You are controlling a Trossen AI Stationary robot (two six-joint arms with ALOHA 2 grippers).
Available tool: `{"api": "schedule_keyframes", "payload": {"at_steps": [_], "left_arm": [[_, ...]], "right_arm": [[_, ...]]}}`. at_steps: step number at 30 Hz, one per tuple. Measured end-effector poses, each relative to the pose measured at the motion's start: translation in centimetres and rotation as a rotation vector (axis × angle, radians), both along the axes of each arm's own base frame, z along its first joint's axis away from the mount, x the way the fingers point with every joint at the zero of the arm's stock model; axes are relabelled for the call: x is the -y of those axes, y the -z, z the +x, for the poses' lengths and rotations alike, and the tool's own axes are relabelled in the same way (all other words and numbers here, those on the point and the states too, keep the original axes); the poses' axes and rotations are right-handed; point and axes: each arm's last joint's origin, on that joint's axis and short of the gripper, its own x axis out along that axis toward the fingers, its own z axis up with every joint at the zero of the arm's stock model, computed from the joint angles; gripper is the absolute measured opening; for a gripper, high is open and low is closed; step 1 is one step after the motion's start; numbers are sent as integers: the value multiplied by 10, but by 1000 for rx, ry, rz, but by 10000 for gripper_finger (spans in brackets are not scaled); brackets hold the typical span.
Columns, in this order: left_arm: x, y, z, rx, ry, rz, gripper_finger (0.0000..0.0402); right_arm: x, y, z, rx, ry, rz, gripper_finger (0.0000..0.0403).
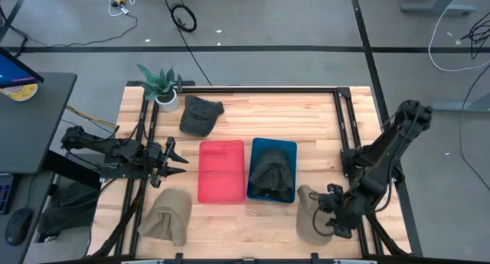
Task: Pick & Place hat
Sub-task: Put the right brown cap into the red bin
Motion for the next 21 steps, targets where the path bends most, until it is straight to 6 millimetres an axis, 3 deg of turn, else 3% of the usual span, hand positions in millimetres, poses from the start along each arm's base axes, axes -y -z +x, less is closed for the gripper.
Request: {"api": "schedule_keyframes", "payload": {"at_steps": [7,11,16,21], "left_arm": [[0,0,0,0,0,0,149],[0,0,0,0,0,0,149],[0,0,0,0,0,0,149],[0,0,0,0,0,0,149]], "right_arm": [[-7,51,3,-29,96,24,217],[-6,67,2,-39,125,55,204],[-8,64,3,5,79,92,180],[-13,41,4,54,16,157,160]]}}
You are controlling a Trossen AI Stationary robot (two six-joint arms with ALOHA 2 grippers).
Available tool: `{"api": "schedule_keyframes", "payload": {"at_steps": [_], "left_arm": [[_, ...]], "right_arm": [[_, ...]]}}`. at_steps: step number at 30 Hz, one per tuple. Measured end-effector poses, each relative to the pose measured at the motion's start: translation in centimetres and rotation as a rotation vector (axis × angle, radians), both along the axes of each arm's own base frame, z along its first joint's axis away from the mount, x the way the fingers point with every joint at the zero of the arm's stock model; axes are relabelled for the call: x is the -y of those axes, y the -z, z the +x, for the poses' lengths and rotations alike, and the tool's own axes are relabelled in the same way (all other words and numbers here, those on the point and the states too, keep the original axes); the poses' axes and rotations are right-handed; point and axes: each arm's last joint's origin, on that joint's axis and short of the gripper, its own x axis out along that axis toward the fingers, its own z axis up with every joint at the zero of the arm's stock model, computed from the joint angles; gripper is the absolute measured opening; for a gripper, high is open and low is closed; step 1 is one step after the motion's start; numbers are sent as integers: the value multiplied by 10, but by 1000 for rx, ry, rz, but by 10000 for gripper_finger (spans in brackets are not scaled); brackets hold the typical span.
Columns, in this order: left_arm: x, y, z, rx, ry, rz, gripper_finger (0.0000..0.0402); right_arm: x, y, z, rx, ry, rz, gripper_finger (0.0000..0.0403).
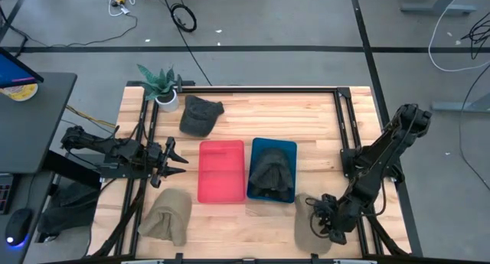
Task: Pick & Place hat
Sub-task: Put the right brown cap into the red bin
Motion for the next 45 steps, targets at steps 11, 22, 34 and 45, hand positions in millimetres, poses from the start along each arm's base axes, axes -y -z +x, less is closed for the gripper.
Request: {"api": "schedule_keyframes", "payload": {"at_steps": [11,22,34,45], "left_arm": [[0,0,0,0,0,0,149],[0,0,0,0,0,0,149],[0,0,0,0,0,0,149],[0,0,0,0,0,0,149]], "right_arm": [[5,-22,-4,13,-57,-89,146],[7,1,-7,49,-74,-5,146],[15,24,-12,78,-44,56,146],[10,34,-10,68,-52,88,146]]}}
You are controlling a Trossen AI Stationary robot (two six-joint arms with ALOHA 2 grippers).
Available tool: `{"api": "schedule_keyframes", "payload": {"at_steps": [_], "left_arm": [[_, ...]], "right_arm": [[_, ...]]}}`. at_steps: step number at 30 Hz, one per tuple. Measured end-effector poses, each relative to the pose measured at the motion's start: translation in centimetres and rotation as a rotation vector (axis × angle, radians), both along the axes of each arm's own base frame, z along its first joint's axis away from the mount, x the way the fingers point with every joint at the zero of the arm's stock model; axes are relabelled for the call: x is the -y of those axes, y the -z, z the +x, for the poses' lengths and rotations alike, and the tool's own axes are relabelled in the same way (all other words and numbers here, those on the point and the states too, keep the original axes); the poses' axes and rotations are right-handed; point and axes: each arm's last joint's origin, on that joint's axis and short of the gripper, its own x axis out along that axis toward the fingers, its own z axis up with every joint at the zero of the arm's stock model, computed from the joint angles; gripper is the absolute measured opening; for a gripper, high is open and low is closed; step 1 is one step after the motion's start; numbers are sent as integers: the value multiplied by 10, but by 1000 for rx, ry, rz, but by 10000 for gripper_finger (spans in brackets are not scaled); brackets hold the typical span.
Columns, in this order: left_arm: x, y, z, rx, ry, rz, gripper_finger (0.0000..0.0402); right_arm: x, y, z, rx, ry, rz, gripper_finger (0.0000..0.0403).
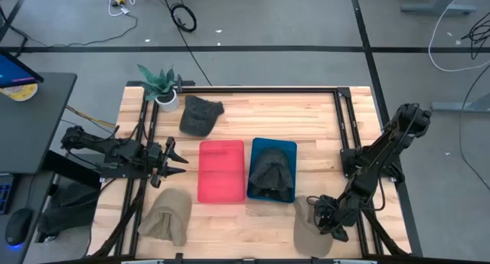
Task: Pick & Place hat
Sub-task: Put the right brown cap into the red bin
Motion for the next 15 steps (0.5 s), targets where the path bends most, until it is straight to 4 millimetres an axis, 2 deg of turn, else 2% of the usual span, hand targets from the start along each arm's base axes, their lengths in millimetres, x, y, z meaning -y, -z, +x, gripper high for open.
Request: {"api": "schedule_keyframes", "payload": {"at_steps": [5,7,10,11,15], "left_arm": [[0,0,0,0,0,0,149],[0,0,0,0,0,0,149],[0,0,0,0,0,0,149],[0,0,0,0,0,0,149],[0,0,0,-1,0,0,149]], "right_arm": [[-6,7,3,-45,18,47,132],[-6,8,3,-70,48,56,101],[-6,8,3,-75,54,57,28],[-6,8,3,-73,53,59,16],[-5,5,3,-103,75,91,9]]}}
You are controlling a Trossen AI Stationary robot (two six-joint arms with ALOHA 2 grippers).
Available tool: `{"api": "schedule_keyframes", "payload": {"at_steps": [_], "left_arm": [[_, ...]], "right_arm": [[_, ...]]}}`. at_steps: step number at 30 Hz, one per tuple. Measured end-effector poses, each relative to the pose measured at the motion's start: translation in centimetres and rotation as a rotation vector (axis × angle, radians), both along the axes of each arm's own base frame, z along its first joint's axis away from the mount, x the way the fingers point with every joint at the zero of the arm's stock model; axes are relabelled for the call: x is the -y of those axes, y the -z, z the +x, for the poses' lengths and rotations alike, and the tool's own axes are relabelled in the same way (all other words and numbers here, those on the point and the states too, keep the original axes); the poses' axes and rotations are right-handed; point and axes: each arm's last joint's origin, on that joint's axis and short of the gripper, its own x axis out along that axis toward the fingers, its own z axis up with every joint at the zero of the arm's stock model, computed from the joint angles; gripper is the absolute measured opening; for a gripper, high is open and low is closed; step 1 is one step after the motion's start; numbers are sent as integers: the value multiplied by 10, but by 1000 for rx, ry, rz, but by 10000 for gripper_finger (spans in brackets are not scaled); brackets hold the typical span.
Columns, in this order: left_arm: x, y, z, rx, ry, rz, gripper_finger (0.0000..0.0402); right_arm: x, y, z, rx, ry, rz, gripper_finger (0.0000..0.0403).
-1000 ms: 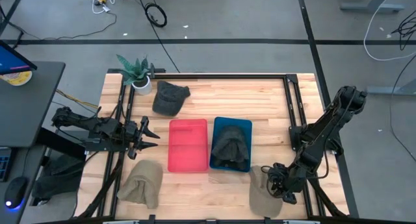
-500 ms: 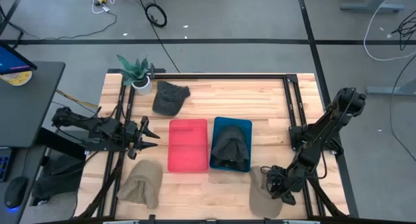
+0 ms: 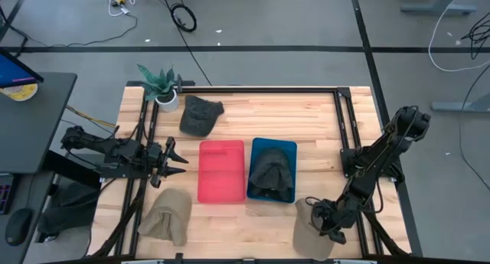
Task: Pick & Place hat
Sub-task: Put the right brown cap into the red bin
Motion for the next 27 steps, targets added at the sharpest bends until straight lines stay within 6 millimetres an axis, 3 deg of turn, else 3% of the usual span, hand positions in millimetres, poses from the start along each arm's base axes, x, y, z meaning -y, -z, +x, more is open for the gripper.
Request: {"api": "schedule_keyframes", "payload": {"at_steps": [4,9,14,22,27], "left_arm": [[0,0,0,0,0,0,149],[0,0,0,0,0,0,149],[0,0,0,0,0,0,149],[0,0,0,0,-4,1,149],[-4,-4,0,41,-127,-21,149]], "right_arm": [[-4,-18,2,20,2,61,5],[-17,-65,10,165,-71,142,3],[-16,-115,24,192,-95,57,2],[24,-190,65,265,-24,-76,1],[52,-223,87,379,82,-63,0]]}}
